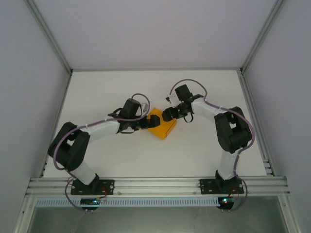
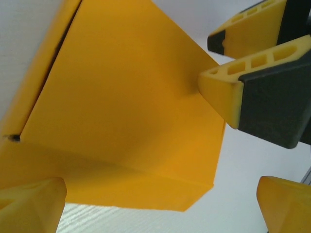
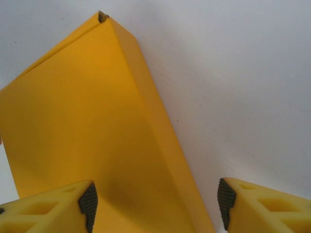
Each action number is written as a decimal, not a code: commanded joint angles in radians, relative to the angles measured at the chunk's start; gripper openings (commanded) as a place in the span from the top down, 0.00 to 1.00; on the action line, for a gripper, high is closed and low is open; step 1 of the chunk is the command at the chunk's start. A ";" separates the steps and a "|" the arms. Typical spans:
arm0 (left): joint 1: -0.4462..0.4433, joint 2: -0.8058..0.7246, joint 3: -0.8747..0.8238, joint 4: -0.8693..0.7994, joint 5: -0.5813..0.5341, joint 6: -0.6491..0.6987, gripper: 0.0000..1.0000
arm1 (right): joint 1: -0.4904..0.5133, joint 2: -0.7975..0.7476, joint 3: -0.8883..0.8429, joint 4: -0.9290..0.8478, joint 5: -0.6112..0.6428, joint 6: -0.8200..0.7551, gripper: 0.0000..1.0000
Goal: Assemble paper box
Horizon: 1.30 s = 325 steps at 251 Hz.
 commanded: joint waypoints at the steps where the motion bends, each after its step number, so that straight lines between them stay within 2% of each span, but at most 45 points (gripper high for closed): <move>1: -0.002 0.028 0.050 -0.045 -0.002 0.017 0.00 | -0.008 0.014 -0.025 0.020 -0.056 0.020 0.36; 11: -0.002 0.032 0.051 -0.061 -0.012 0.022 0.00 | -0.008 0.012 -0.043 0.035 -0.058 0.031 0.38; 27: -0.002 0.032 0.048 -0.071 -0.031 0.028 0.01 | -0.006 0.008 -0.083 0.058 -0.063 0.048 0.46; 60: -0.001 0.053 0.057 -0.085 -0.086 0.036 0.03 | 0.002 -0.002 -0.156 0.112 -0.069 0.087 0.49; 80: -0.001 0.081 0.073 -0.065 -0.093 0.033 0.07 | 0.007 -0.003 -0.179 0.128 -0.065 0.103 0.54; 115: -0.001 0.130 0.099 -0.045 -0.141 0.019 0.13 | 0.015 -0.001 -0.203 0.150 -0.064 0.119 0.57; 146: -0.001 0.177 0.122 -0.037 -0.194 0.005 0.23 | 0.019 0.008 -0.207 0.153 -0.058 0.122 0.60; 202: -0.003 0.265 0.137 -0.013 -0.200 -0.047 0.34 | 0.029 0.034 -0.213 0.171 -0.066 0.133 0.63; 233: -0.003 0.280 0.115 0.029 -0.202 -0.062 0.54 | 0.030 0.045 -0.215 0.173 -0.067 0.142 0.65; 286: -0.003 0.284 0.075 0.099 -0.169 -0.086 0.79 | 0.030 0.052 -0.219 0.180 -0.068 0.148 0.67; 296: -0.003 0.285 0.068 0.111 -0.169 -0.095 0.87 | 0.031 0.053 -0.223 0.184 -0.069 0.156 0.68; 315: -0.001 0.287 0.063 0.126 -0.159 -0.097 0.90 | 0.032 0.049 -0.233 0.200 -0.071 0.168 0.68; 325: -0.001 0.289 0.061 0.122 -0.159 -0.099 0.96 | 0.033 0.047 -0.240 0.208 -0.071 0.176 0.68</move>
